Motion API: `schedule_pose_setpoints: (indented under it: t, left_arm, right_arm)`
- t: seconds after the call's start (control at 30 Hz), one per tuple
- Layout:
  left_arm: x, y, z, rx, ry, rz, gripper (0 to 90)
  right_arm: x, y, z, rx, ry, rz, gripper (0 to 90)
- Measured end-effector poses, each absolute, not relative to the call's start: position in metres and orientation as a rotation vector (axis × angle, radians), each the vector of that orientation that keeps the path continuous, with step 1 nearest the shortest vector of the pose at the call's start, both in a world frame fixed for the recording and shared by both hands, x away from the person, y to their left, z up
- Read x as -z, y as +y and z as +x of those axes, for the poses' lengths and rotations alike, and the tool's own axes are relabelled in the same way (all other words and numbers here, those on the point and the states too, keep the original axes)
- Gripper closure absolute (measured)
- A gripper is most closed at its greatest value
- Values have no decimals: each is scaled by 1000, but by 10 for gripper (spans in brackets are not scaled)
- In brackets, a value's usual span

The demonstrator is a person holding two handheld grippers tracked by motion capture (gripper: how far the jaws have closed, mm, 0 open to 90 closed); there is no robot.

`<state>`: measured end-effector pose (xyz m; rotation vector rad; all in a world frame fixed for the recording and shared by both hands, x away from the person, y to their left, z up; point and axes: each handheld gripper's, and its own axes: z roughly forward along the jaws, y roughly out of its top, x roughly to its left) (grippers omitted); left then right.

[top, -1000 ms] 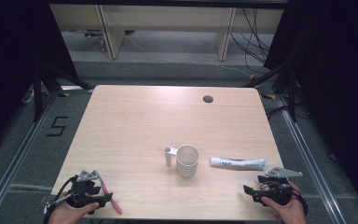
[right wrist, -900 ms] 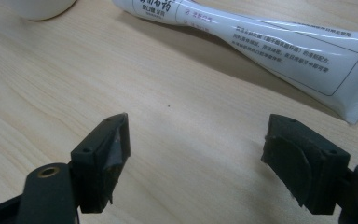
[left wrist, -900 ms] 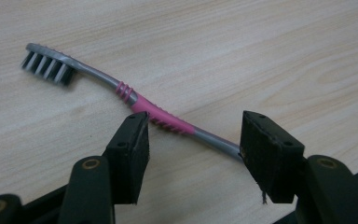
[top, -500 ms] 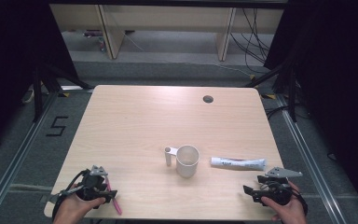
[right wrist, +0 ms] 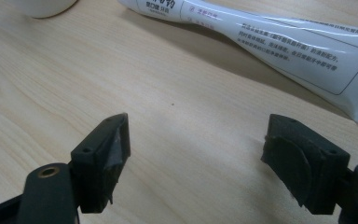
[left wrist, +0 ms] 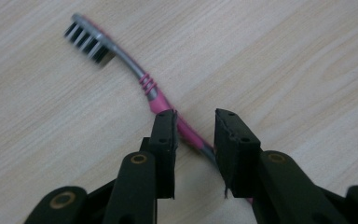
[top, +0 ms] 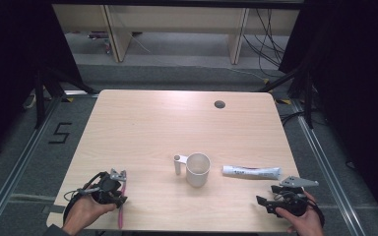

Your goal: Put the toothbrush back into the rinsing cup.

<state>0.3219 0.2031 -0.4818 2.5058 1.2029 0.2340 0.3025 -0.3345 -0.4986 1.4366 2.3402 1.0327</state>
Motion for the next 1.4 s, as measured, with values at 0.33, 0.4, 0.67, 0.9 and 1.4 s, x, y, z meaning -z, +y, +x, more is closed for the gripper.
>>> schedule_pose_setpoints:
  t: [0.33, 0.4, 0.67, 0.9, 1.4]
  left_arm:
    - [484, 185, 332, -184, 1123, 2650, 779]
    - [483, 182, 335, -177, 1108, 2675, 786]
    - [481, 173, 342, -118, 1105, 2753, 812]
    - [481, 168, 346, -101, 1082, 2807, 815]
    - [480, 159, 352, -95, 1013, 2911, 825]
  right_arm:
    - [499, -336, 303, -1031, 2342, 1418, 233]
    - [500, -336, 304, -1034, 2339, 1405, 233]
    - [499, -335, 304, -1037, 2345, 1404, 234]
    - [499, -336, 303, -1036, 2348, 1432, 233]
    - [499, -335, 303, -1028, 2346, 1404, 233]
